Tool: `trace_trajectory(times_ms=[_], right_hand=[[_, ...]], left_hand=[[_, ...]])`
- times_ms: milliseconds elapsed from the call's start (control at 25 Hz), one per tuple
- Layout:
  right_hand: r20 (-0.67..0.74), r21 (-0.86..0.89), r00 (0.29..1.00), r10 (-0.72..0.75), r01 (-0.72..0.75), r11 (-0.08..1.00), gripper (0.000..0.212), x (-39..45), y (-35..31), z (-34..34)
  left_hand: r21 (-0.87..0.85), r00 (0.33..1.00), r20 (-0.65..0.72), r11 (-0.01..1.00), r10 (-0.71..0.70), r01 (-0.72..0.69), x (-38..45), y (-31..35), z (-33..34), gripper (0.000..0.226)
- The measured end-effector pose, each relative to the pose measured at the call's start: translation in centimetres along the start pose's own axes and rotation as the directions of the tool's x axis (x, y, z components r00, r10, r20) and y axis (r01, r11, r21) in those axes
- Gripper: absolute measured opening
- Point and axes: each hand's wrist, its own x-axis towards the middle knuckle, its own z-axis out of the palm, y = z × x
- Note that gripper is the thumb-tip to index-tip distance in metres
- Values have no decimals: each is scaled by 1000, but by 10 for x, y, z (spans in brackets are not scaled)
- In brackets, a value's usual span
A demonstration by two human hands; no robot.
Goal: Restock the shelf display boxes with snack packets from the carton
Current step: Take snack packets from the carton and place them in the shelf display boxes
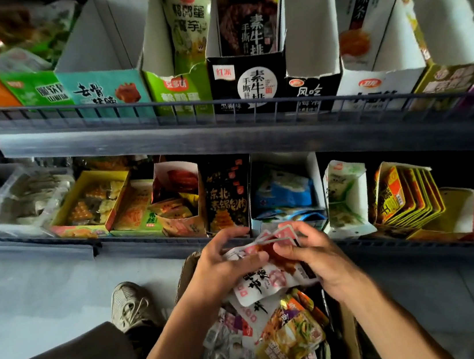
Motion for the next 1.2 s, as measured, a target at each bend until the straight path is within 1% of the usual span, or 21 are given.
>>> trace_trajectory(times_ms=[40,80,120,160,200,280,320,400,480,600,640,720,800,840,880,920,1000,1040,1080,1120,1200], right_hand=[[-54,139,998,-19,26,990,45,-3,-3,4],[-129,280,991,-18,53,958,41,-6,-6,8],[-197,396,980,-9,88,914,39,-8,-13,15],[-245,467,970,-9,126,875,39,-11,-20,23],[-272,476,962,-34,165,864,38,-17,-26,31],[-242,406,964,-115,208,890,34,-28,-38,43],[-181,321,973,-144,196,927,29,-34,-43,46],[-56,137,984,-171,177,975,17,-41,-50,45],[-6,39,979,-202,202,979,21,-48,-64,39],[29,123,972,-232,227,966,24,-62,-86,30],[5,155,971,-238,235,960,26,-64,-90,29],[-121,172,951,-284,302,938,24,-68,-92,26],[-254,207,908,-332,387,899,24,-76,-100,23],[-273,223,891,-362,425,877,28,-82,-109,18],[-277,222,877,-393,456,862,31,-84,-115,10],[-258,189,866,-429,480,857,33,-90,-125,0],[-199,29,833,-517,532,846,36,-105,-148,-33],[-194,-32,818,-541,546,837,37,-113,-159,-52],[-189,-78,800,-569,565,821,38,-123,-170,-69],[-184,-124,764,-618,606,786,38,-131,-178,-86],[-228,-166,688,-689,670,724,43,-144,-190,-110]], left_hand=[[-104,1000,21,994,-12,14,0,3,4,54],[-131,999,42,991,20,-15,-2,7,8,54],[-195,999,-15,980,-43,39,0,16,15,53],[-319,995,-52,945,-90,69,1,22,19,52],[-369,997,-68,930,-39,12,1,19,25,50],[-354,981,-166,922,103,-157,2,16,35,61],[-384,971,-193,900,140,-206,1,17,34,69],[-466,973,-217,867,83,-178,-3,31,32,77],[-406,951,-306,897,44,-172,-4,40,26,64],[-343,954,-286,920,91,-191,-5,56,32,34],[-309,959,-261,931,112,-193,-6,60,40,28],[-214,942,-276,943,193,-256,-6,66,59,30],[-124,867,-407,923,288,-365,-4,77,76,34],[-115,836,-445,905,322,-410,-1,88,87,32],[-110,834,-431,897,345,-428,-1,101,97,25],[-121,861,-359,896,361,-427,0,113,107,17],[-159,932,-143,922,332,-353,1,142,136,17],[-136,937,-49,927,345,-349,1,156,151,19],[-78,916,0,913,402,-401,1,168,168,23],[-13,881,-5,881,473,-473,1,179,186,27],[44,809,-127,818,573,-573,5,193,218,42]])
